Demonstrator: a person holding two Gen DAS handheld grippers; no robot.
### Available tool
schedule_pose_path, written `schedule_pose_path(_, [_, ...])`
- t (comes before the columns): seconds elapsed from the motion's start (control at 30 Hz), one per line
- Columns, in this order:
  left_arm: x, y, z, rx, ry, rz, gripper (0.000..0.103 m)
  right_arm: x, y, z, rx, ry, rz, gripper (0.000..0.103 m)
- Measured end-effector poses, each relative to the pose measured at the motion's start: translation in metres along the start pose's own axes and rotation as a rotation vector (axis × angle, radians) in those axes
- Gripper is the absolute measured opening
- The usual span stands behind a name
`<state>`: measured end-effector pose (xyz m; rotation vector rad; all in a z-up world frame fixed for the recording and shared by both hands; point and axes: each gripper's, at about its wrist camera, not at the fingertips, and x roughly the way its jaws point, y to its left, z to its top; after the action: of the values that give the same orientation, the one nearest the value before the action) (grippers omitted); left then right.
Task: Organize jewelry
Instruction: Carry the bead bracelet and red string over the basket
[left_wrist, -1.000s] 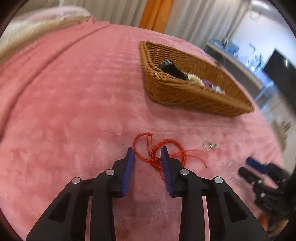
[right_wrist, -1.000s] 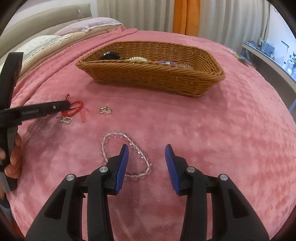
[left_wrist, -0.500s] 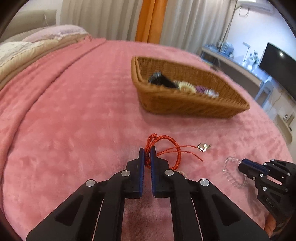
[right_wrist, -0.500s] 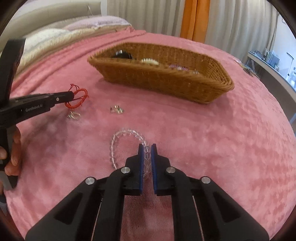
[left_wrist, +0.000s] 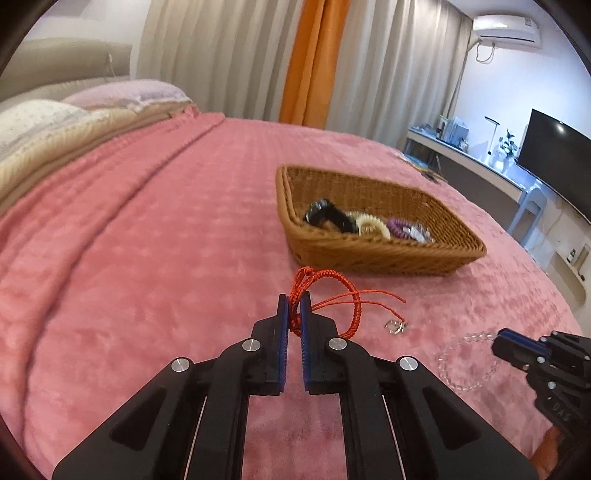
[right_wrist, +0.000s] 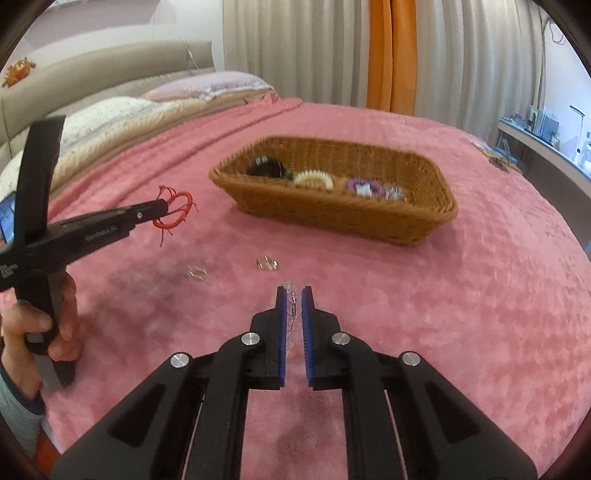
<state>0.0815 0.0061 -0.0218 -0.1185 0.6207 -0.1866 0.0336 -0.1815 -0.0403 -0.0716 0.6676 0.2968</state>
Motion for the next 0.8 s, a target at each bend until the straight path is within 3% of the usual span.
schedule_pose_path(0.23, [-0.047,-0.014,0.023,0.024,-0.111,-0.027,0.004,-0.032,0.001,0.024,0.007,-0.105,-0.003,0.006])
schedule_pose_path(0.43, [-0.072,-0.035,0.060,0.034,-0.175,-0.055,0.004,-0.056,-0.005,0.071,0.008,-0.188,-0.027,0.006])
schedule_pose_path(0.6, [-0.061,-0.057,0.087,0.036,-0.201,-0.093,0.004,-0.050,-0.016,0.108,0.048,-0.242,-0.055,0.006])
schedule_pose_path(0.8, [-0.015,-0.065,0.106,-0.006,-0.203,-0.130,0.004,-0.013,-0.040,0.136,0.102,-0.240,-0.075,0.006])
